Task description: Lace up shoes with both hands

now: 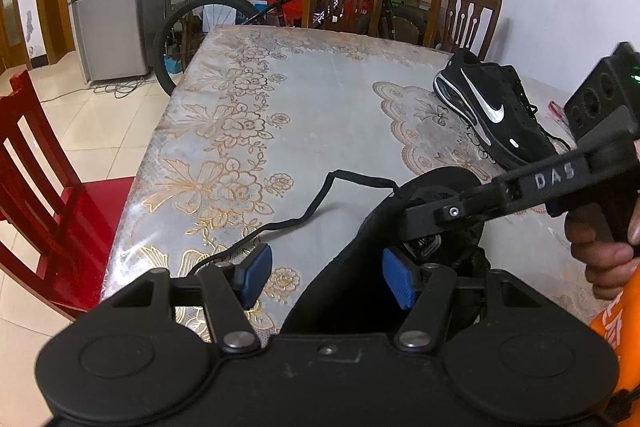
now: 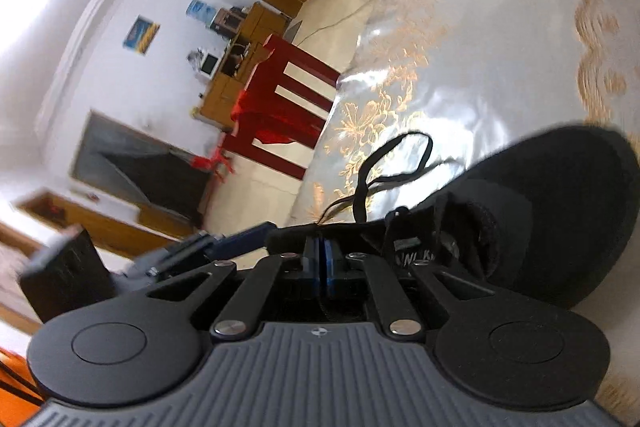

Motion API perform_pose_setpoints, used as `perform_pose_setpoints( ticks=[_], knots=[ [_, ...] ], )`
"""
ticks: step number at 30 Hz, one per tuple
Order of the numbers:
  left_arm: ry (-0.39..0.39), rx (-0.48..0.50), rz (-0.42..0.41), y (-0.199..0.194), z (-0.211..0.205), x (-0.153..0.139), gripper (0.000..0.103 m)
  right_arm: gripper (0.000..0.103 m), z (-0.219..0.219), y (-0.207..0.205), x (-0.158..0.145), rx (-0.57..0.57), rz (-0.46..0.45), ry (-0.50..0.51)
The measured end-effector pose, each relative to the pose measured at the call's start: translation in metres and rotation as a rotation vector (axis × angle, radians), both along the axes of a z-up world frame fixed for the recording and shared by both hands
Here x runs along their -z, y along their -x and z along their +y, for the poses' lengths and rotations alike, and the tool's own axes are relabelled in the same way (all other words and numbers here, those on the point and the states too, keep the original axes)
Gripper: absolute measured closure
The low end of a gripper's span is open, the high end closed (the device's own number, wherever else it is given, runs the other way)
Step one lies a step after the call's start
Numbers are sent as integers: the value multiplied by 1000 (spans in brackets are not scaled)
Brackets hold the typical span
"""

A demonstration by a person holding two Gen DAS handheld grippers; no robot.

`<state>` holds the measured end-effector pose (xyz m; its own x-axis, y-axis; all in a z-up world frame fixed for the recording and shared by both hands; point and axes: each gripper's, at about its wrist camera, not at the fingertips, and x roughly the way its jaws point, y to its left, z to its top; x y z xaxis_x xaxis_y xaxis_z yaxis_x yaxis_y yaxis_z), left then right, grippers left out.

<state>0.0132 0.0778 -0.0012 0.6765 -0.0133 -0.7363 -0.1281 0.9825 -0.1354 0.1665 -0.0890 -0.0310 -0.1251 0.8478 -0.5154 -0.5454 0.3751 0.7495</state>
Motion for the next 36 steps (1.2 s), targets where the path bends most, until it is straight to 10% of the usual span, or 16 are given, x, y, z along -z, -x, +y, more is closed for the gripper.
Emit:
perform_pose_setpoints(
  ticks=[5,11,21,32,36],
  knots=[
    [2,4,5,0,-2,1,44,99,7,13,-7,-72,-158,35],
    [5,4,6,0,-2,2,44,99,6,2,-5,-82,-130,75],
    [12,-12,-5,4,-3,5,44,72,11,5,-27,-187,-240,149],
    [18,-46,-17,15,0,5,43,74,47,8,-16,-328,-287,258],
    [18,-48,-13,16,1,5,43,97,46,7,-11,-304,-271,267]
  ],
)
